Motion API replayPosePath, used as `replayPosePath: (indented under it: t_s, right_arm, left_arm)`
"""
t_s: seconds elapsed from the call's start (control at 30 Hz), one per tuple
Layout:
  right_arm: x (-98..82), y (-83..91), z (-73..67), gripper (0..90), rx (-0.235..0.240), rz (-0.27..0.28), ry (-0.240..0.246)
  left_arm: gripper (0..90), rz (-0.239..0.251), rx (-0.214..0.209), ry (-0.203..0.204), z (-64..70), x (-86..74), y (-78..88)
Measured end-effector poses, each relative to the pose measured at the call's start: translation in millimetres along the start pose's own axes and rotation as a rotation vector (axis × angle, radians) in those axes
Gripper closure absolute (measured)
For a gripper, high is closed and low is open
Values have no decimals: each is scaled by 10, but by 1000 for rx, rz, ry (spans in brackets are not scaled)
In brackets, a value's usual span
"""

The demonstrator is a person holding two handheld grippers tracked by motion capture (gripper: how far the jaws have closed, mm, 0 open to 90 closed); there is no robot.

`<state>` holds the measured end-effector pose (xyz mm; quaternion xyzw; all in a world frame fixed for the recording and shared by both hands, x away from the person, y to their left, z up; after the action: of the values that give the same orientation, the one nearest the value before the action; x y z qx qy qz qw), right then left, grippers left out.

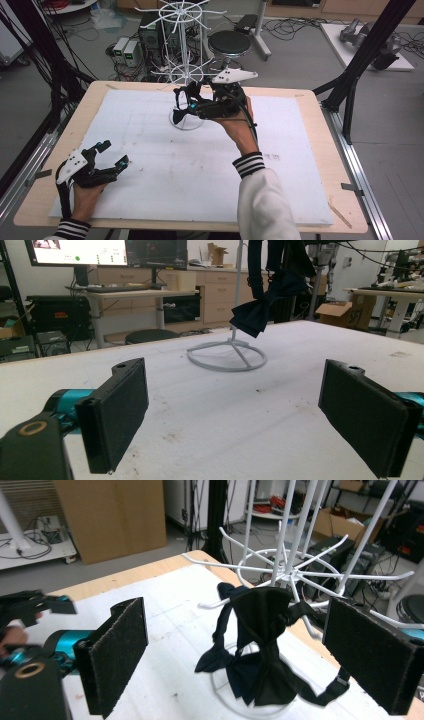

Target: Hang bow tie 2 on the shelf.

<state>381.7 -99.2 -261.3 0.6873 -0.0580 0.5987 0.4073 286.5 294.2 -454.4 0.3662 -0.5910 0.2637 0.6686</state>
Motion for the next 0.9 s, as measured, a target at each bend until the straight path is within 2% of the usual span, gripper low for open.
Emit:
replayPosePath:
  t_s: [0.1, 0.23, 0.3, 0.4, 0.5, 0.63, 0.7, 0.77, 0.9]
  right_arm:
    - [-150, 186, -5, 103, -4, 13, -4]
    - [-424, 446, 12, 103, -50, 7, -6]
    - [-596, 582, 25, 103, -74, 23, -15]
    - [-890, 762, 34, 103, -136, 55, -25]
    - [-1284, 921, 47, 103, -214, 70, -41]
    - [-1723, 1037, 70, 103, -254, 122, -107]
    - [-1904, 1066, 69, 104, -279, 144, -121]
    - [-2064, 1072, 70, 104, -286, 174, -140]
    - [-2322, 1047, 67, 104, -306, 192, -175]
  left_arm:
    - [129, -2, 0, -2, 2, 0, 1]
    - [129, -1, 2, -6, 3, 0, 1]
    - [129, -1, 2, -10, 3, 0, 2]
    - [129, 3, 2, -10, 6, -2, 3]
    - [129, 3, 4, -12, 8, -2, 3]
    - [129, 4, 4, -13, 12, -2, 4]
    - [129, 5, 5, -15, 12, -3, 3]
    - [129, 6, 3, -12, 15, -3, 2]
    - [129, 5, 3, -12, 15, -3, 2]
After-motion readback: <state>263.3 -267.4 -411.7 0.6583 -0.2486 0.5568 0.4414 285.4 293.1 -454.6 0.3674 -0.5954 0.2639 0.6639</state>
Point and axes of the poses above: each handheld gripper's, and its own axes: y roughly backward along the jaws, x roughly out of its top, z roughly to its right, the point moved 1 cm from there along -y, roughly forward along the jaws, and after that the axes turned 10 degrees about -z, right-handed, at the moved point
